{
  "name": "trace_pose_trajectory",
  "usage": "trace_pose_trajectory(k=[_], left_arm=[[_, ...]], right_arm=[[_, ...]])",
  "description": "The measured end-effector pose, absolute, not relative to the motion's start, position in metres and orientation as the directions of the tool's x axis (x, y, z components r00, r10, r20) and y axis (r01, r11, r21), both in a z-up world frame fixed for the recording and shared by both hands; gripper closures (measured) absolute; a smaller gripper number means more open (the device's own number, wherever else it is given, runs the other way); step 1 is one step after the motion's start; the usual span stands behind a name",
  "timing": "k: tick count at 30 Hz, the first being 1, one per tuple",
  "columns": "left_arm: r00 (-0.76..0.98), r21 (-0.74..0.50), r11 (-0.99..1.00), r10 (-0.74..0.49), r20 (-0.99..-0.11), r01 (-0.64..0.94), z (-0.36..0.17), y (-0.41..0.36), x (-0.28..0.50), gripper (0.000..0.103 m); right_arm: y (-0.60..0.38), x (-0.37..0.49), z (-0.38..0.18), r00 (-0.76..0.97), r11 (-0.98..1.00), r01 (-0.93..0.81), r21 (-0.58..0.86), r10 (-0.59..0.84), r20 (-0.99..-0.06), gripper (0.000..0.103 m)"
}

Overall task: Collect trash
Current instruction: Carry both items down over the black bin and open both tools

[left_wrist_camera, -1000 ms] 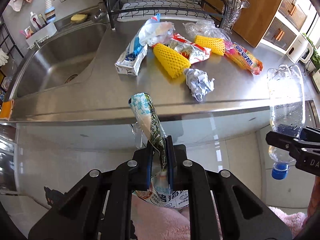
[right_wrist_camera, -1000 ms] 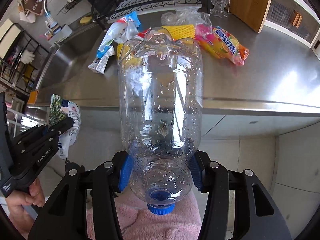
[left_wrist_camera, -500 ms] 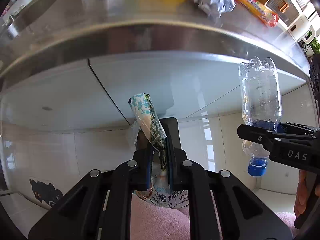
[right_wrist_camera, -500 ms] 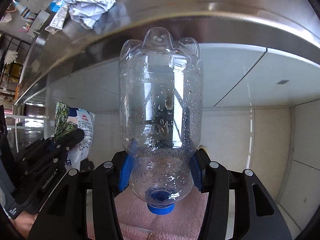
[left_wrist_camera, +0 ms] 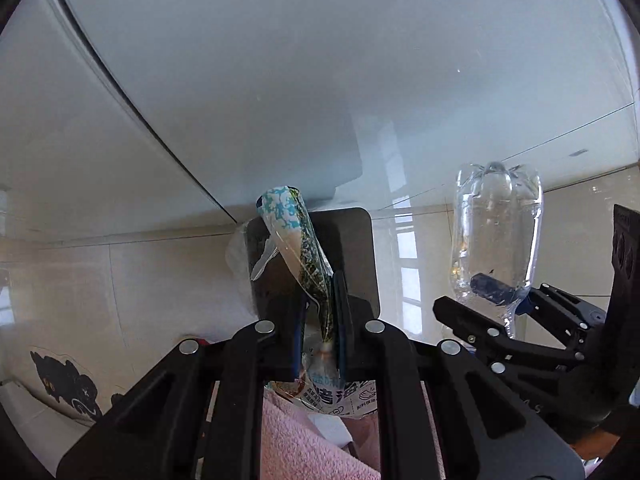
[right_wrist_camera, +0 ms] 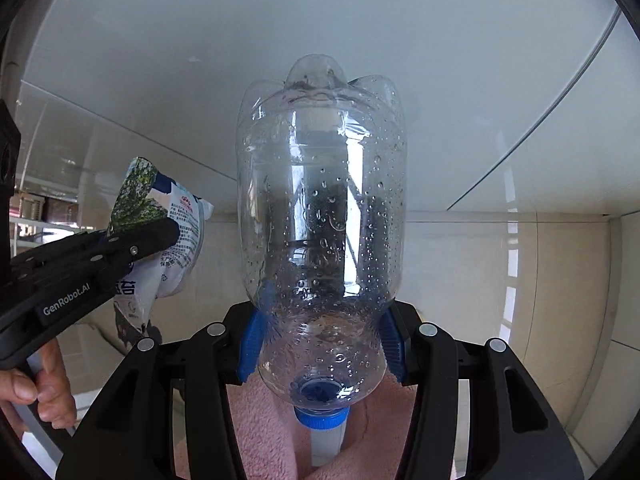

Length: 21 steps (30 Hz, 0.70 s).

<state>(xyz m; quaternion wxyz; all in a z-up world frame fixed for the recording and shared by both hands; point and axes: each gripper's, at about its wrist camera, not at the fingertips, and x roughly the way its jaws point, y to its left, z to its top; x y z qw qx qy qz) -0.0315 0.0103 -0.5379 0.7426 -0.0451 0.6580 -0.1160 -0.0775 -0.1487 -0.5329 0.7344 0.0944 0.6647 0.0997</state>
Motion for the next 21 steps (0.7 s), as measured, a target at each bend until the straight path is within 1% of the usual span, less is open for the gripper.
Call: trace_pose_trajectory(k=[4,7,11,13,15,17,18,19,21], left_arm=[[0.093,-0.257,0.959,-0.269,-0.959,0.121,-0.565,0.011,-0.032,0.092],[0.086,-0.264,0.958,-0.274,-0.958,0.113,-0.577,0.016,-0.030,0.092],[0.076,-0.276,0.955,-0.285,-0.955,0.111,-0.575,0.020,-0.031,0.091],[0.073,-0.274,0.954,-0.283,-0.956,0.119,-0.567,0.012,-0.034,0.089],[0.070,-0.268,0.956,-0.277,-0.958,0.115,-0.561,0.013,-0.028,0.080],[0.076,-0.257,0.961,-0.266,-0.961,0.106,-0.558,0.015,-0.027,0.079],[0.074,-0.253,0.962,-0.261,-0.962,0.103,-0.556,0.017,-0.026,0.075],[0.075,-0.252,0.963,-0.260,-0.963,0.100,-0.555,0.018,-0.026,0.073],[0.081,-0.238,0.966,-0.246,-0.966,0.098,-0.551,0.021,-0.026,0.065]], right_arm=[[-0.144,-0.083,-0.561,0.116,0.970,-0.034,0.241,0.244,-0.963,0.052],[-0.144,-0.082,-0.578,0.091,0.972,-0.020,0.232,0.233,-0.968,0.052],[-0.146,-0.082,-0.587,0.059,0.971,0.002,0.241,0.240,-0.969,0.052],[-0.142,-0.077,-0.588,0.047,0.970,-0.003,0.242,0.242,-0.969,0.051],[-0.146,-0.073,-0.597,0.030,0.970,-0.007,0.245,0.245,-0.969,0.051],[-0.143,-0.071,-0.599,0.026,0.969,-0.011,0.245,0.245,-0.969,0.048],[-0.142,-0.070,-0.598,0.026,0.970,-0.012,0.243,0.243,-0.970,0.043],[-0.141,-0.070,-0.597,0.027,0.972,-0.014,0.235,0.235,-0.972,0.037],[-0.140,-0.070,-0.596,0.022,0.974,-0.013,0.225,0.226,-0.974,0.032]])
